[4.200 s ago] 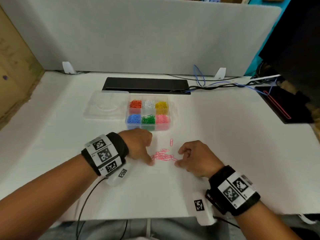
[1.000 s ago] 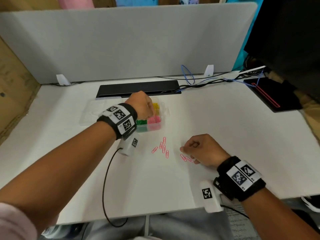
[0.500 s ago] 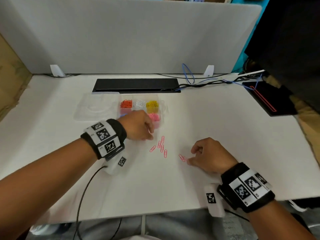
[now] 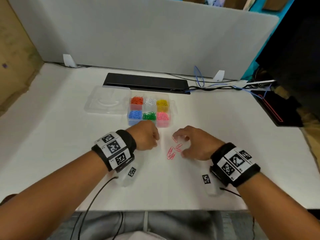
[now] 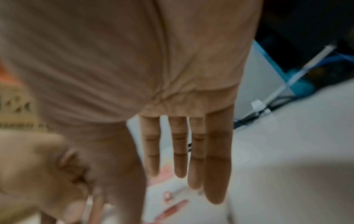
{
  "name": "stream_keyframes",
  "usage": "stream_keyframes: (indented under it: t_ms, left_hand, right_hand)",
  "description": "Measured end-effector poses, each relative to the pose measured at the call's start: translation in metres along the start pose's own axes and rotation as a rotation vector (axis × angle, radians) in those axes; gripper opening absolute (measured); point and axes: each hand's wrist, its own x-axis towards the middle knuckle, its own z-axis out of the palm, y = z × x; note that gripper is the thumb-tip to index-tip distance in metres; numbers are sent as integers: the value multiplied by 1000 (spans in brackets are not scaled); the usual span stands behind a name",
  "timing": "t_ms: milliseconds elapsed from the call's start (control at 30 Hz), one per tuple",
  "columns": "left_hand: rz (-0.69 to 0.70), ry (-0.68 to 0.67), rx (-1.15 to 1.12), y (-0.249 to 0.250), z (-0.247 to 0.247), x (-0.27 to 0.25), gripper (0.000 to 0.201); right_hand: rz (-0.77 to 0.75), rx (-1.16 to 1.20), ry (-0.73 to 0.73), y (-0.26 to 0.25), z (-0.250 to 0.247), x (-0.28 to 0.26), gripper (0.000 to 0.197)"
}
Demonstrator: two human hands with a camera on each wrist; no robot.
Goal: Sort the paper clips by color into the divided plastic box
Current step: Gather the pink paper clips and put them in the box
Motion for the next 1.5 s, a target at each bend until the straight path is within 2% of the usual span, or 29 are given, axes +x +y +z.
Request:
stream_keyframes:
  t_ms: [67,133,200,267,400,500,767,933,1067,1167,1333,1433,1500]
  left_hand:
    - [-26,-33,-93,-11,3,-6,23]
    - [-41,-43,-193,-20,4,-12,19]
    - [-68,-63,-321,-27,4,-16,18]
    - [-84,-89,-395,-32,4,-18,20]
    - [-52,-101,-405,-33,7,-18,20]
    - [-39,-117,-424,-31,10,-16,17]
    - [-53,-84,-418,-32,10,-16,14]
    - [-68,-69,-424,-32,10,-16,15]
    - [-71,-58,-436,-34,9,-16,14]
    - [-69,-53,-432,-34,9,-16,13]
    - [-55,-63,-387,-32,11,-14,16]
    - [-16,12,-276,-26,9,-14,15]
    - [-7,95,-222,-20,8,-15,18]
  right_hand:
    - [-40,-176,-106,-1,-1,5,82]
    - [-88,-253,-146,-7,3,10,95]
    - [-125,-253,-150,-10,6,14,87]
    - [-159,-190,-113,-10,8,16,66]
    - [-235,-118,-26,-13,20,17,29]
    - [-248,-126,-1,-20,27,19,10]
    - [-121,-72,-57,-44,21,23,14]
    - [-92,-41,-44,-51,25,24,13]
    - [-34,76,-29,-52,14,23,17]
    - [-17,220,69,-52,-10,26,17]
    - [83,404,337,-53,-44,55,18]
    - [148,370,323,-54,-41,74,15]
    - [146,334,373,-49,-36,79,11]
